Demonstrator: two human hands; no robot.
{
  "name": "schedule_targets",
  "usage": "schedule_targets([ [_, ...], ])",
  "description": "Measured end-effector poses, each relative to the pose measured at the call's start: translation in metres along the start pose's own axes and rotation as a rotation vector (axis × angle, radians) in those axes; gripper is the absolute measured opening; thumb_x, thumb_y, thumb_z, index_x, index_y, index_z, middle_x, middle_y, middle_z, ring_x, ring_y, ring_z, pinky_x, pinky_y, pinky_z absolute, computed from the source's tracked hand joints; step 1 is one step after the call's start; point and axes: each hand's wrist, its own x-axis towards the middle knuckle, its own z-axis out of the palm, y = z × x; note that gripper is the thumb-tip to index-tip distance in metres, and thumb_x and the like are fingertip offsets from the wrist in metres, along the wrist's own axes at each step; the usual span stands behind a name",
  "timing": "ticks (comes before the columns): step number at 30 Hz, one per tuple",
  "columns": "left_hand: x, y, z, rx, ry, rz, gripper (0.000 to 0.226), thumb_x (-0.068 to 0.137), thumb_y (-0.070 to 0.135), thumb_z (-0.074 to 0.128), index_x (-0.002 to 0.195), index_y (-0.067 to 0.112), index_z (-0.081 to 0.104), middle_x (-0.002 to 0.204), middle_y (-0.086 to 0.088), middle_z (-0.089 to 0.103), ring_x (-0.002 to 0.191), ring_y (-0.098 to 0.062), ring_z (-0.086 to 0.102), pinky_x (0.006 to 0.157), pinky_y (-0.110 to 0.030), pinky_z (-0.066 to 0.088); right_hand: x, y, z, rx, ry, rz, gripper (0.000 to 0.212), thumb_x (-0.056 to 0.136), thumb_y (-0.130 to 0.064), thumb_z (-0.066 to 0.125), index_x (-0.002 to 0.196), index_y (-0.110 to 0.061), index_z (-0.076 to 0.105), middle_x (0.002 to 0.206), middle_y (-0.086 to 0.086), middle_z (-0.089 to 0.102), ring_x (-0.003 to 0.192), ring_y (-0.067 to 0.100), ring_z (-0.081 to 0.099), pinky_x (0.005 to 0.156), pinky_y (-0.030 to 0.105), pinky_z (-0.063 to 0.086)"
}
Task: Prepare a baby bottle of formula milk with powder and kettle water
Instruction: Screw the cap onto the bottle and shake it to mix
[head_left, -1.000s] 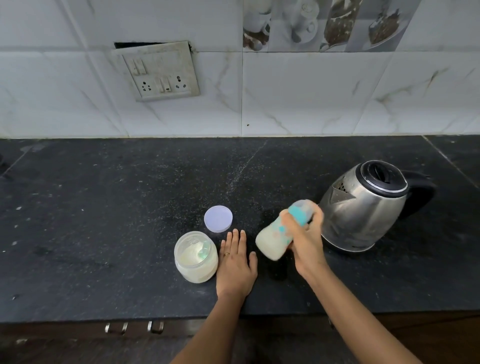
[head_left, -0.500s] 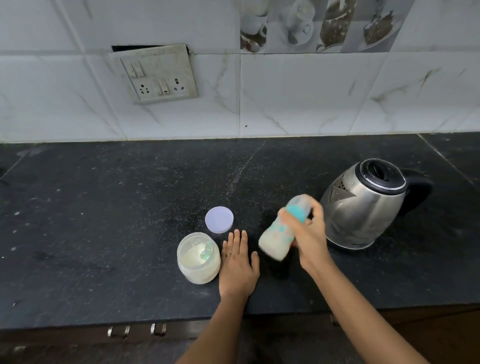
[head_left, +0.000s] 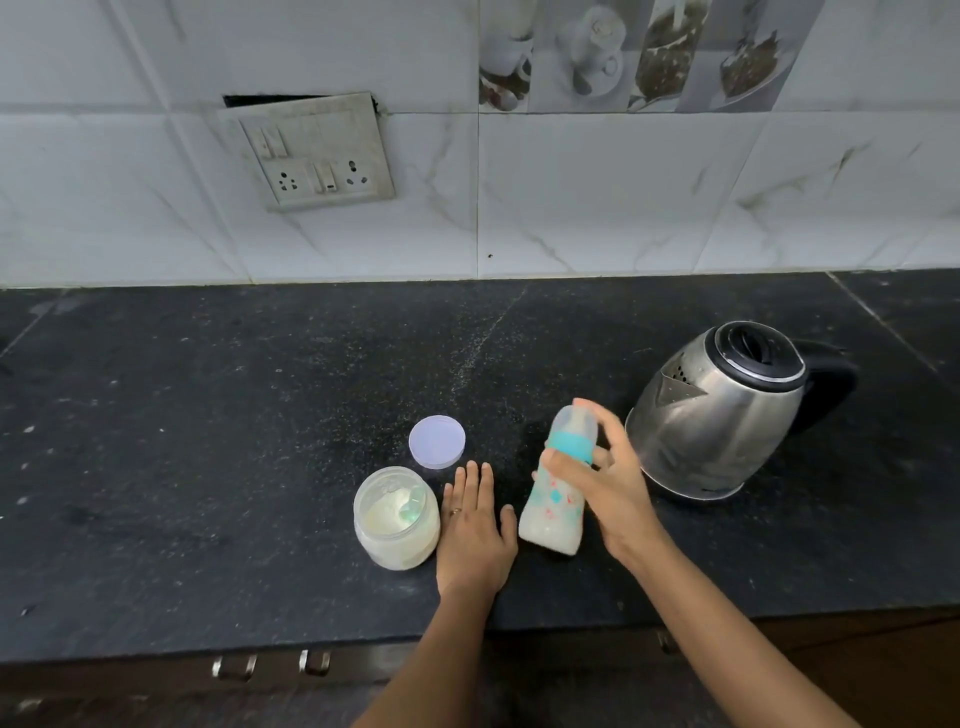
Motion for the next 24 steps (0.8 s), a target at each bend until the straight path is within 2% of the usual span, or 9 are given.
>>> schedule_targets([
  [4,0.001,0.0,0.002,-0.001,0.009,-0.014,0.077,0.085,0.049,0.001,0.154,0.017,0.01,0.161,-0.003,0.006,0.148,-0.014,-0.003,0.116,-0.028,-0.013,0.007,-0.007,-0.002,0.23,0.25,0.017,0.056,0.084,-0.01,0.073,0.126,-0.033,0.044,0.107,0.003,0.06,0.092,0.021,0.066,0.072,0.043,0.06],
  [8,0.0,-0.001,0.002,-0.004,0.005,-0.013,0.077,0.084,0.049,0.001,0.153,0.016,0.011,0.161,-0.004,0.007,0.148,-0.015,-0.002,0.115,-0.027,-0.015,0.001,0.002,-0.005,-0.016,-0.049,0.053,0.061,0.077,-0.004,0.078,0.123,-0.036,0.053,0.111,0.014,0.066,0.098,0.038,0.068,0.083,0.056,0.056],
  [9,0.001,-0.001,0.003,-0.006,0.012,-0.013,0.077,0.085,0.049,0.003,0.153,0.015,0.013,0.161,-0.004,0.009,0.148,-0.015,0.0,0.116,-0.027,-0.014,0.002,0.002,-0.004,-0.01,-0.032,0.047,0.062,0.076,-0.003,0.078,0.122,-0.036,0.054,0.11,0.013,0.067,0.098,0.038,0.068,0.083,0.057,0.056],
  [13,0.002,-0.002,0.006,0.015,0.019,-0.019,0.075,0.086,0.049,0.005,0.153,0.016,0.014,0.161,-0.003,0.009,0.148,-0.015,0.001,0.117,-0.028,-0.012,0.011,-0.001,-0.001,0.253,0.245,0.047,0.054,0.082,-0.009,0.074,0.121,-0.034,0.047,0.105,0.005,0.063,0.09,0.024,0.067,0.077,0.048,0.059],
  [16,0.002,-0.003,0.005,0.041,0.002,-0.001,0.079,0.082,0.048,0.001,0.154,0.015,0.009,0.161,-0.004,0.005,0.148,-0.015,-0.003,0.117,-0.029,-0.011,0.004,0.008,0.002,0.036,0.017,0.022,0.063,0.069,-0.012,0.083,0.118,-0.038,0.054,0.113,0.016,0.064,0.102,0.045,0.064,0.083,0.061,0.054],
  [17,0.002,-0.003,0.004,0.053,-0.01,0.002,0.08,0.081,0.048,-0.001,0.154,0.016,0.007,0.161,-0.004,0.003,0.148,-0.015,-0.005,0.118,-0.03,-0.011,0.001,0.009,0.003,-0.027,-0.045,0.013,0.065,0.066,-0.011,0.084,0.119,-0.039,0.056,0.115,0.016,0.064,0.104,0.045,0.063,0.083,0.061,0.054],
  [18,0.002,-0.002,0.004,0.057,-0.012,0.001,0.08,0.081,0.048,-0.003,0.154,0.016,0.006,0.162,-0.003,0.002,0.148,-0.015,-0.006,0.118,-0.031,-0.011,0.002,0.008,0.003,-0.038,-0.038,0.0,0.066,0.067,-0.009,0.084,0.12,-0.038,0.056,0.115,0.014,0.064,0.104,0.042,0.064,0.083,0.059,0.055],
  [22,0.002,0.001,0.004,0.038,0.021,-0.019,0.077,0.085,0.048,0.002,0.153,0.016,0.012,0.161,-0.003,0.009,0.148,-0.015,-0.001,0.117,-0.029,-0.011,0.009,0.003,0.005,0.227,0.229,0.046,0.055,0.083,-0.011,0.074,0.123,-0.033,0.043,0.108,0.007,0.061,0.09,0.02,0.067,0.075,0.044,0.061],
  [24,0.002,-0.001,0.004,0.053,0.005,-0.01,0.073,0.087,0.046,0.006,0.153,0.015,0.011,0.161,-0.004,0.008,0.148,-0.015,-0.001,0.117,-0.03,-0.011,0.007,0.006,0.005,0.095,0.127,0.035,0.058,0.077,-0.014,0.079,0.12,-0.036,0.047,0.111,0.012,0.063,0.095,0.027,0.068,0.079,0.049,0.059],
])
